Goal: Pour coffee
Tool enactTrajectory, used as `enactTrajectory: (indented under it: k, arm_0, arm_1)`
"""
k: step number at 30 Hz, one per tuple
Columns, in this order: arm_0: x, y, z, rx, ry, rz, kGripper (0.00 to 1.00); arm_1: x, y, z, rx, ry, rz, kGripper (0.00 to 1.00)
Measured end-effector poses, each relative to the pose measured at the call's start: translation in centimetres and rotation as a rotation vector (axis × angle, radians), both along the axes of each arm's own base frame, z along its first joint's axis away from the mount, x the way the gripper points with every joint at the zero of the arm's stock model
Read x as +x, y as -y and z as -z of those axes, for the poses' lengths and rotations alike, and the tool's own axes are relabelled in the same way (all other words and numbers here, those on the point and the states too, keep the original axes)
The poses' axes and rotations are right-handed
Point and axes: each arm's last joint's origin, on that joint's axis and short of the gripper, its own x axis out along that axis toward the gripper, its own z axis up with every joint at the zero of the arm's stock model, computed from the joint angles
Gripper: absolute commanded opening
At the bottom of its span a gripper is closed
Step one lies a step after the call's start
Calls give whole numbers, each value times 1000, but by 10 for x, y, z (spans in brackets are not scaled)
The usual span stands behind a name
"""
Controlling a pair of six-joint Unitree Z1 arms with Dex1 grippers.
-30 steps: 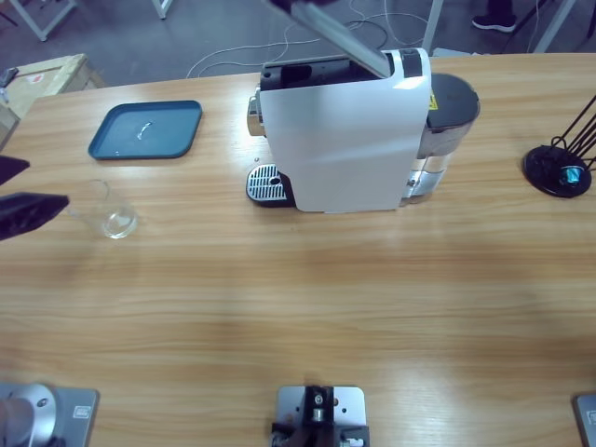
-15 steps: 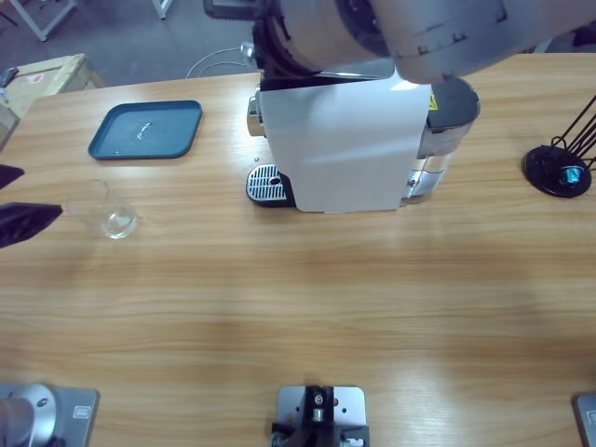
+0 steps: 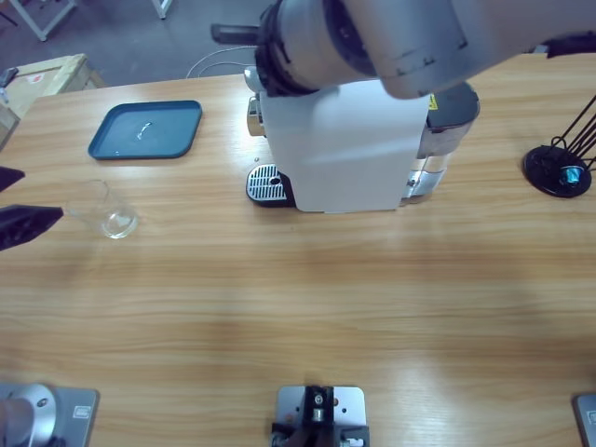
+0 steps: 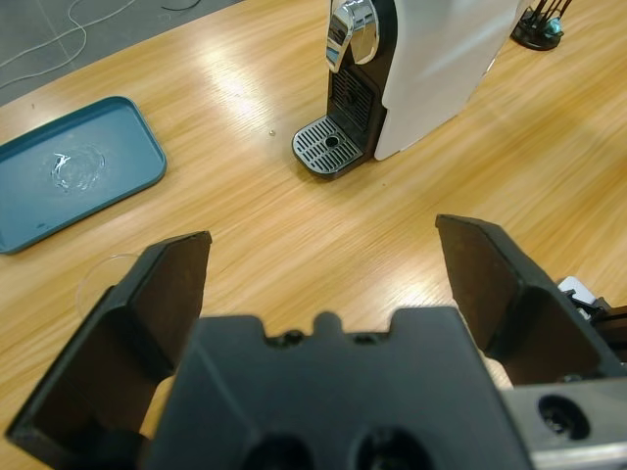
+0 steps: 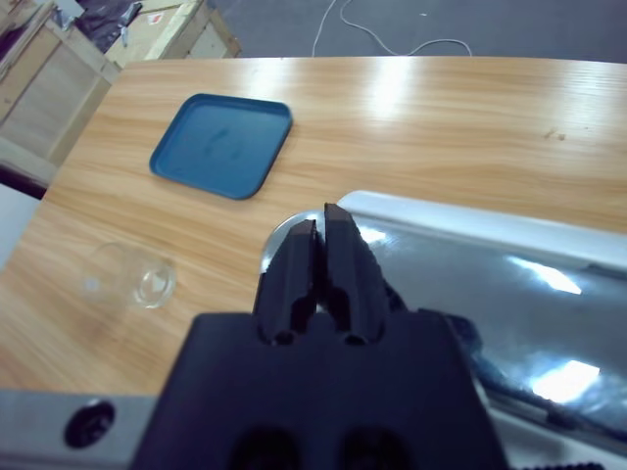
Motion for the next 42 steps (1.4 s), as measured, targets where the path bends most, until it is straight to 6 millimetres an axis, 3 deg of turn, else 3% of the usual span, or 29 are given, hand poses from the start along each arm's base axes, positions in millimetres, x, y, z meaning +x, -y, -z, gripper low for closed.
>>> enactTrajectory:
  k: [1, 2, 6, 12, 15, 20, 25, 37, 42]
  arm_0:
    - [0, 0, 0, 0, 0, 0, 991]
    - [0, 0, 0, 0, 0, 0, 991]
    - [4, -2, 1, 12, 1, -59, 991]
    - [34, -11, 15, 27, -107, -446, 991]
    - [55, -3, 35, 80, -220, -553, 991]
    - [71, 2, 79, 160, -325, -691, 991]
    - [84, 6, 92, 172, -285, -765, 991]
    - [125, 29, 131, 253, -259, -825, 981]
    - [138, 36, 147, 267, -237, -846, 808]
  arm_1:
    - [1, 1, -1, -9, 7, -4, 943]
    - [1, 3, -3, -26, 23, -18, 1000]
    - [-15, 25, -19, -166, 85, -111, 1000]
    - [-83, 107, -75, -264, 128, -187, 1000]
    - [-113, 151, -78, -291, 115, -193, 1000]
    - [-142, 197, -67, -333, 72, -172, 1000]
    - [-155, 218, -52, -352, 18, -153, 1000]
    - [-160, 226, -44, -366, -10, -140, 1000]
    - [-161, 228, -42, -378, -26, -137, 1000]
